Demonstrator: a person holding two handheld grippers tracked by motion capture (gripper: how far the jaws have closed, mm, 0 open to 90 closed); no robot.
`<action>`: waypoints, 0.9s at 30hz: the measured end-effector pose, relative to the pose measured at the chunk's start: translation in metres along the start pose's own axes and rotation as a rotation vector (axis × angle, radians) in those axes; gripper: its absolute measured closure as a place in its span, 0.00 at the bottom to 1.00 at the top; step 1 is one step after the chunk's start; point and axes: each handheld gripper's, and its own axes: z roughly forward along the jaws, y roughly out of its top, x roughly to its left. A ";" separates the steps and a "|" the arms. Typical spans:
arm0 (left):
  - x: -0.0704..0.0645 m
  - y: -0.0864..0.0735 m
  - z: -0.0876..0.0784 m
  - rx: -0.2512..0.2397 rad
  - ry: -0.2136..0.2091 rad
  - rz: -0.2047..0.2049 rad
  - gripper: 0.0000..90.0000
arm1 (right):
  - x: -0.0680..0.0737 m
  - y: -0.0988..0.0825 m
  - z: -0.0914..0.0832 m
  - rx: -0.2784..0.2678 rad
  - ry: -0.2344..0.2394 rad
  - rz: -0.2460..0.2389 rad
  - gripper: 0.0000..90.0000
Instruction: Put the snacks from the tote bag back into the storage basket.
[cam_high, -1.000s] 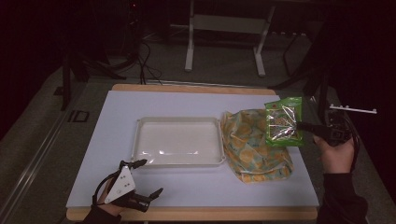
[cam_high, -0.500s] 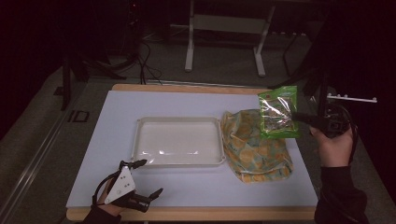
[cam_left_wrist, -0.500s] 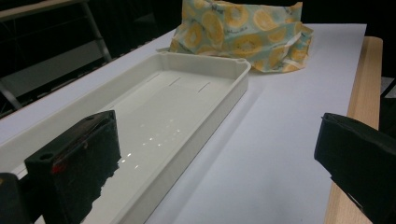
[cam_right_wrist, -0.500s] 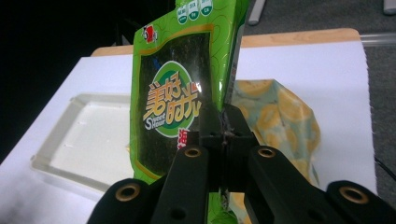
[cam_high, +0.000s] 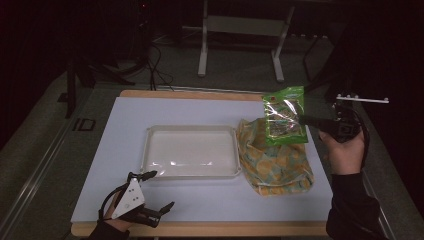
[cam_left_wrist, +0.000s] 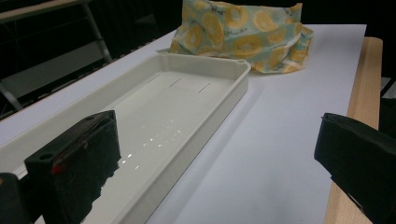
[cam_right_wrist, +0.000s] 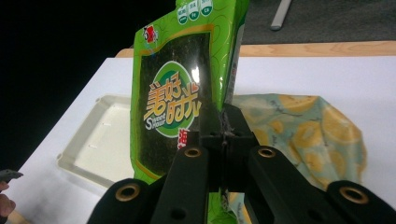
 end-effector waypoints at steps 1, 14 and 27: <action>0.000 0.000 0.000 0.000 0.000 0.000 0.01 | 0.000 0.000 0.000 0.000 0.000 0.000 0.99; 0.000 0.000 0.000 -0.003 0.001 0.003 0.01 | 0.027 -0.001 0.029 0.024 0.049 -0.031 0.99; 0.000 0.000 -0.001 -0.004 -0.001 0.004 0.01 | 0.052 -0.001 0.057 0.046 0.077 -0.067 0.99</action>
